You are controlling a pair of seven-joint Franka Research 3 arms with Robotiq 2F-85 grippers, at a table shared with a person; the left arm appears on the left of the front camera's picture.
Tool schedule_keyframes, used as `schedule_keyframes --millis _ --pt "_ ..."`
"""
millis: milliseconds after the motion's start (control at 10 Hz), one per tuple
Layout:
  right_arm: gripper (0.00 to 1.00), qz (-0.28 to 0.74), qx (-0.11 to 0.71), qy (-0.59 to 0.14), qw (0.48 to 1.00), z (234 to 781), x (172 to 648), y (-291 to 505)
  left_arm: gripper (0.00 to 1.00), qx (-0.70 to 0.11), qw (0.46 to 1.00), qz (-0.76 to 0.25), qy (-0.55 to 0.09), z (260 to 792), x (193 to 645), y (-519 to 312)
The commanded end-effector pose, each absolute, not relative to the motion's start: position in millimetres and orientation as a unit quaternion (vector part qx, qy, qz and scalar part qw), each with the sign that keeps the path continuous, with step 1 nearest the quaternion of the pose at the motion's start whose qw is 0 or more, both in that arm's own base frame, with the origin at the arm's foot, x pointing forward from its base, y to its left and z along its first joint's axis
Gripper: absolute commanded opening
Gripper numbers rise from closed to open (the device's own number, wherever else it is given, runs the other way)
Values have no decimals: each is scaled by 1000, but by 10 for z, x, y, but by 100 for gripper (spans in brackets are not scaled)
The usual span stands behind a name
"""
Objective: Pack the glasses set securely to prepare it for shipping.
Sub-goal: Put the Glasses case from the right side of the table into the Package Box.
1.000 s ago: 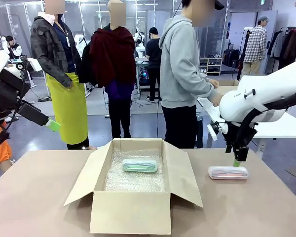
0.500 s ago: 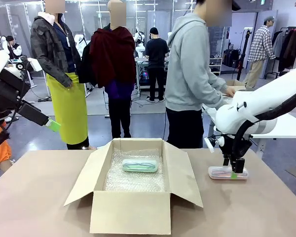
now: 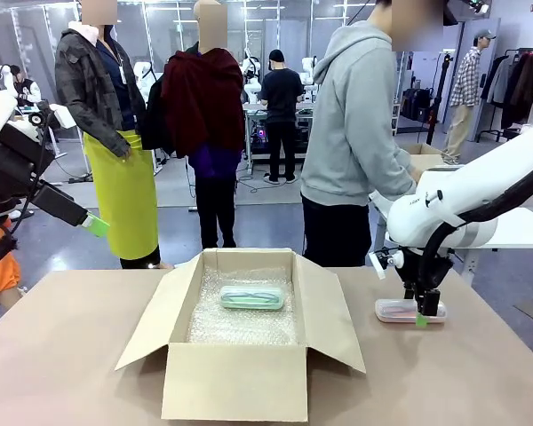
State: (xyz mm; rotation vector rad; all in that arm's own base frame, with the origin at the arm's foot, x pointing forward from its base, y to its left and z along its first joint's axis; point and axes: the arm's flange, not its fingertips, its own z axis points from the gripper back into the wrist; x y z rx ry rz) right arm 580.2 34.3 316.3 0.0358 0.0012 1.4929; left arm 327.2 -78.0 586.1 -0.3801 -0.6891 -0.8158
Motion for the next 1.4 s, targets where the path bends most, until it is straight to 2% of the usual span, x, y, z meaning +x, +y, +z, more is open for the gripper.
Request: schedule_keyframes --millis 0,600,700,900,1000,1300 --pt "96 662 2 -4 750 3116 5811 370 100 -185 840 -390 -328 5877 3270 -765" --pt "36 660 4 -13 751 3226 5780 349 100 -185 840 -390 -328 5877 3270 -765" --pt "32 672 -9 -9 741 3386 5739 356 100 -185 840 -390 -328 5877 3270 -765" --pt "32 668 -20 -10 744 3954 5628 409 100 -185 840 -390 -328 5877 3270 -765" --pt "32 661 5 -8 750 4213 5584 460 100 -185 840 -390 -328 5877 3270 -765" --pt "32 658 -10 1 753 4819 5412 837 100 -185 840 -390 -328 5877 3270 -765"
